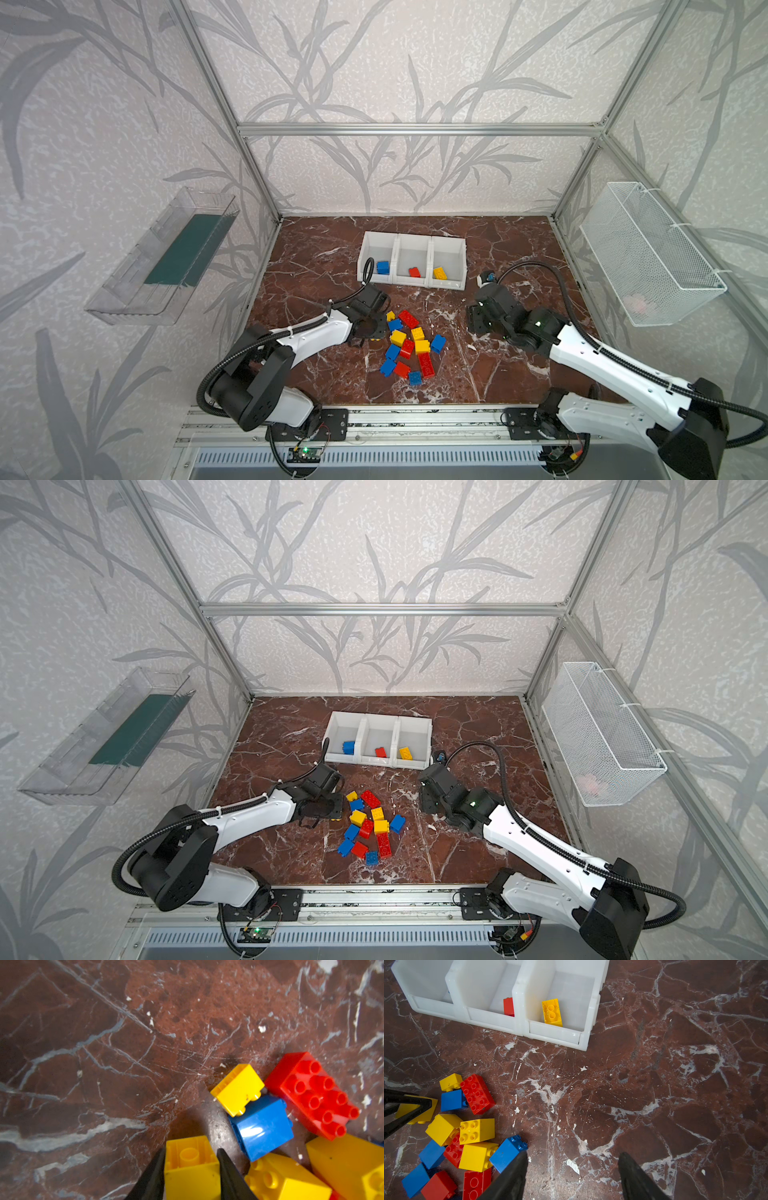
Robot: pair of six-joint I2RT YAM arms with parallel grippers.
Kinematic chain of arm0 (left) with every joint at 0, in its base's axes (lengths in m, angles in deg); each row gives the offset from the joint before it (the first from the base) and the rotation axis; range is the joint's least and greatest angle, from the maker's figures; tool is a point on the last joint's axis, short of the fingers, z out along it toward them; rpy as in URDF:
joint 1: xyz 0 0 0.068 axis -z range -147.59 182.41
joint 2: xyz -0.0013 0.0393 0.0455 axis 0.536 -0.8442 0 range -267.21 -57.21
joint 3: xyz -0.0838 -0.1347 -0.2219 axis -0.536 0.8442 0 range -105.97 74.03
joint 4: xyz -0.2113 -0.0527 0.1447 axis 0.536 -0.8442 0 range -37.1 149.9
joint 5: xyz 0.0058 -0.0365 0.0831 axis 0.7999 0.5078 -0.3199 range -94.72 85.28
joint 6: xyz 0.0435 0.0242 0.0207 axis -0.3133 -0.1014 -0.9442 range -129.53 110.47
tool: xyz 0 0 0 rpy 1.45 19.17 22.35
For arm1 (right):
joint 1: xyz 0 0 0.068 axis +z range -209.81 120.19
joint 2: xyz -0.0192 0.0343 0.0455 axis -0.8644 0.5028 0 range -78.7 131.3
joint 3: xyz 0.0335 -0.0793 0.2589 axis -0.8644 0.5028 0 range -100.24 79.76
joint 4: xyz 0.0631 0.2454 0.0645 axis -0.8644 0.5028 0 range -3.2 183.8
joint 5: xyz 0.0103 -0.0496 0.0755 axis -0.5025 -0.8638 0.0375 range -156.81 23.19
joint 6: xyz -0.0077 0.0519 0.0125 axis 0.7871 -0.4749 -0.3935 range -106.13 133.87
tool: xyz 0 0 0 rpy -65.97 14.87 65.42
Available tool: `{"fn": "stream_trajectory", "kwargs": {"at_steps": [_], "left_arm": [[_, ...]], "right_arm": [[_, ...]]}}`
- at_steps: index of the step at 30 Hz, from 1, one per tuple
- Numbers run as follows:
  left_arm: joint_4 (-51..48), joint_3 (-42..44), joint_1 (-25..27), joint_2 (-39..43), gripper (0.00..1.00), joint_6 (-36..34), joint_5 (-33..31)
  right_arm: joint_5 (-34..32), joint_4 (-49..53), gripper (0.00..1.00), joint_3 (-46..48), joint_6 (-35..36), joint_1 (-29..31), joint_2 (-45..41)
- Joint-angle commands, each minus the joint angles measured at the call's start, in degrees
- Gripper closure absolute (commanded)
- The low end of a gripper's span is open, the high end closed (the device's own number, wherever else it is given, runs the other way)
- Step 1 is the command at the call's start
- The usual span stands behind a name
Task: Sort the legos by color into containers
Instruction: 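Carry the yellow brick with the left gripper into the yellow compartment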
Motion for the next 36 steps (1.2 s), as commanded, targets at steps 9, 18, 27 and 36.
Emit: {"fn": "stream_trajectory", "kwargs": {"at_steps": [9, 18, 27, 36], "left_arm": [[-1.7, -4.9, 0.8, 1.3, 0.68, -1.7, 1.4], [-1.9, -27.1, 1.7, -9.3, 0.68, -7.9, 4.7], [-4.9, -51.9, 3.9, -29.6, 0.68, -10.0, 9.2], [-12.7, -76.0, 4.9, -47.1, 0.66, -12.4, 10.8]], "right_arm": [[-2.0, 1.3, 0.33, 0.4, -0.3, -0.2, -2.5], [-3.6, 3.7, 0.33, 0.9, 1.3, -1.7, -6.2], [-3.1, 6.3, 0.34, 3.0, 1.0, -2.6, -10.4], [-1.7, 7.4, 0.34, 4.9, -0.1, -2.8, -12.7]]}}
